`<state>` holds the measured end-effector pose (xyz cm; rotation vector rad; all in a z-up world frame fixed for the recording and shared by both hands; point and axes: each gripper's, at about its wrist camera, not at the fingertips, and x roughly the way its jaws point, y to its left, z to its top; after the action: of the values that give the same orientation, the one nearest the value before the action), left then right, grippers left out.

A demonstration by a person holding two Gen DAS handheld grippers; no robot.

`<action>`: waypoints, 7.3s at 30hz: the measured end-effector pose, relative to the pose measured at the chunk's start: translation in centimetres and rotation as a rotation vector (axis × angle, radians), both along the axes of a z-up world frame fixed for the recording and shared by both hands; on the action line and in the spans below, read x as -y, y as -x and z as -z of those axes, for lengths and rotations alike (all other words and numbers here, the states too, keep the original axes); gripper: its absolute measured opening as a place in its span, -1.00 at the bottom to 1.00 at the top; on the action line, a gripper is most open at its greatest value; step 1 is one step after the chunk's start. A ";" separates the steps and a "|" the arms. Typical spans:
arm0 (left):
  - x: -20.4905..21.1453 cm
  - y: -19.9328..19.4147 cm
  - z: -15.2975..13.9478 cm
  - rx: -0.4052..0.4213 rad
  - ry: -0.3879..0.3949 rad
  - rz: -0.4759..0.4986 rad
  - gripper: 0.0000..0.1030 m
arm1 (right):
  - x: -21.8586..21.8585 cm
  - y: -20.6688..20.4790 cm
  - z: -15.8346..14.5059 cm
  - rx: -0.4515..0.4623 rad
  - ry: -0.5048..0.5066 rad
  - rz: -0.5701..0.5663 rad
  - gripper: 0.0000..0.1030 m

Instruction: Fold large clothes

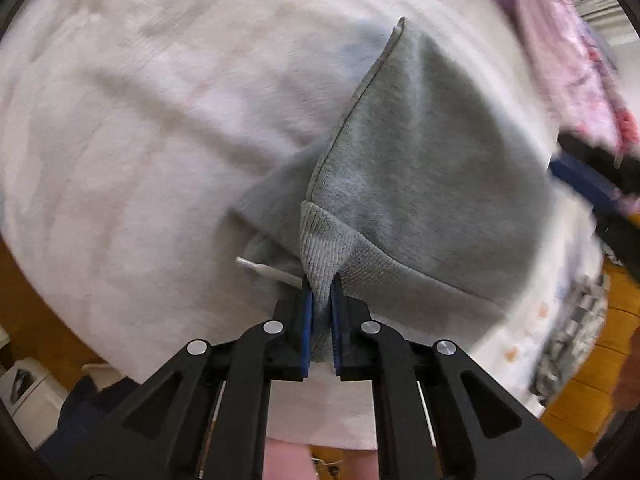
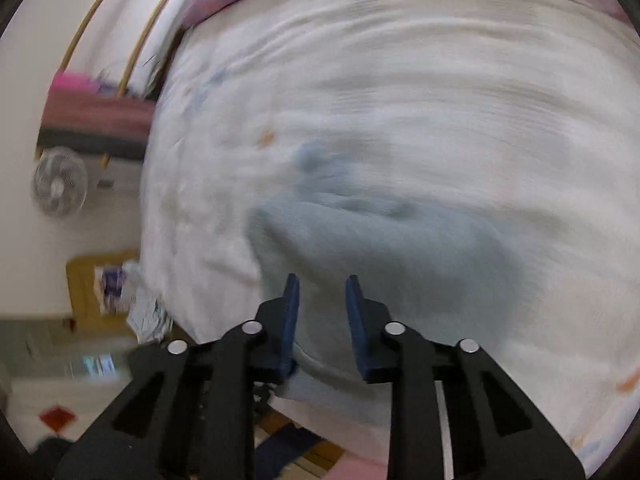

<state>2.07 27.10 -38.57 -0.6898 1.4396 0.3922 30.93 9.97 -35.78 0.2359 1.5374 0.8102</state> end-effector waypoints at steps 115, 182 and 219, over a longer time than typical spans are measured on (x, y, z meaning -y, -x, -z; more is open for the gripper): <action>1.2 -10.8 -6.7 0.367 0.347 0.412 -0.15 | 10.9 6.2 1.7 -0.118 -0.211 0.293 0.18; 76.5 -36.3 -7.6 0.403 0.039 1.016 -0.18 | 83.8 1.8 -7.2 0.317 0.309 1.023 -0.08; 77.9 -29.9 -8.4 0.369 -0.011 1.138 0.62 | 77.4 6.9 -7.1 0.151 0.361 1.019 0.72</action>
<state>31.99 -50.78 -30.14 0.1361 1.2487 -0.5869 24.07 -67.42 -28.67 0.6032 1.1671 -0.2469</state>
